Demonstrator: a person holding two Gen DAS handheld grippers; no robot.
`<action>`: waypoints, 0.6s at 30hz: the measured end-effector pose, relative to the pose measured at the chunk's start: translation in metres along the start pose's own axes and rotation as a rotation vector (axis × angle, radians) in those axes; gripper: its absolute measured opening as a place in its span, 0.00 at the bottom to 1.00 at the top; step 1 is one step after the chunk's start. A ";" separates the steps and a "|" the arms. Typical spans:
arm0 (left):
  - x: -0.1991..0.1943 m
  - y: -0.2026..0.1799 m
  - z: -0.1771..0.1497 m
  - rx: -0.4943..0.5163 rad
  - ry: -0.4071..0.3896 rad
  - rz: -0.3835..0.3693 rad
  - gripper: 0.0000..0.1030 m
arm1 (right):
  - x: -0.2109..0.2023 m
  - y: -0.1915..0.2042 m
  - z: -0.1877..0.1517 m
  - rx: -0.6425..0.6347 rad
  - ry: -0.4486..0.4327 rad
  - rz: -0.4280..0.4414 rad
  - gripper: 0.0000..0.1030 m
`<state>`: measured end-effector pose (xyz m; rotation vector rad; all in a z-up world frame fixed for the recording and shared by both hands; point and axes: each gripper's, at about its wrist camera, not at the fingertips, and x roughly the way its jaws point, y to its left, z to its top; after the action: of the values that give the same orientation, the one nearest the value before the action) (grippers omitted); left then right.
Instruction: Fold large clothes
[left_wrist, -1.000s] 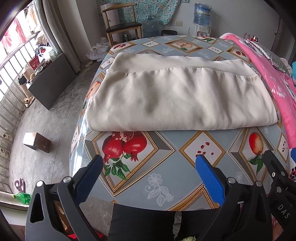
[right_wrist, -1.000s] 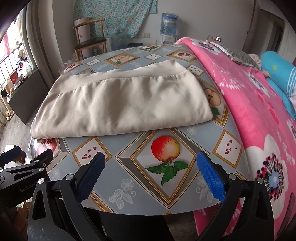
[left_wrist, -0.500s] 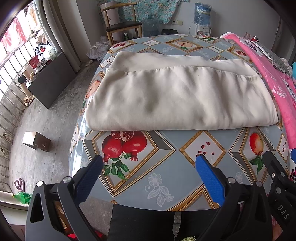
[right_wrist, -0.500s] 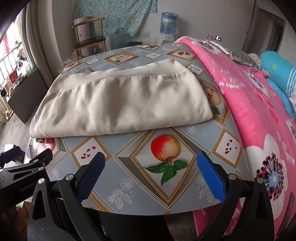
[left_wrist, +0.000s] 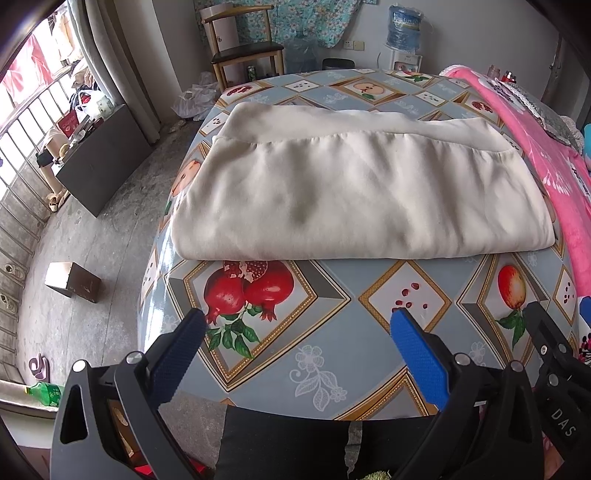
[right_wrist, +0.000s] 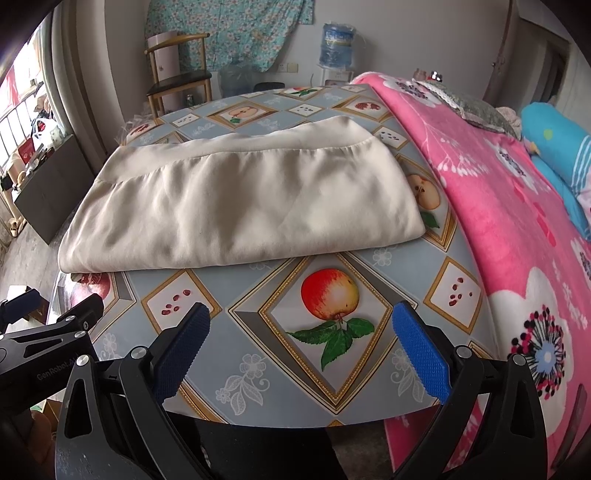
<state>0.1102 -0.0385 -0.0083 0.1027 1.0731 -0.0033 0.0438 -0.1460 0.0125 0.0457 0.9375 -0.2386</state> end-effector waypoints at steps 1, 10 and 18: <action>0.000 0.000 0.000 0.000 -0.001 0.000 0.95 | 0.000 0.000 0.000 0.000 -0.001 0.000 0.93; -0.002 0.001 0.001 -0.002 -0.006 0.003 0.95 | 0.000 0.000 0.000 -0.002 -0.002 -0.002 0.93; -0.002 0.001 0.002 -0.002 -0.006 0.003 0.95 | 0.001 0.001 0.001 -0.004 -0.001 -0.001 0.93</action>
<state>0.1105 -0.0378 -0.0053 0.1028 1.0668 0.0002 0.0452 -0.1456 0.0125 0.0416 0.9365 -0.2376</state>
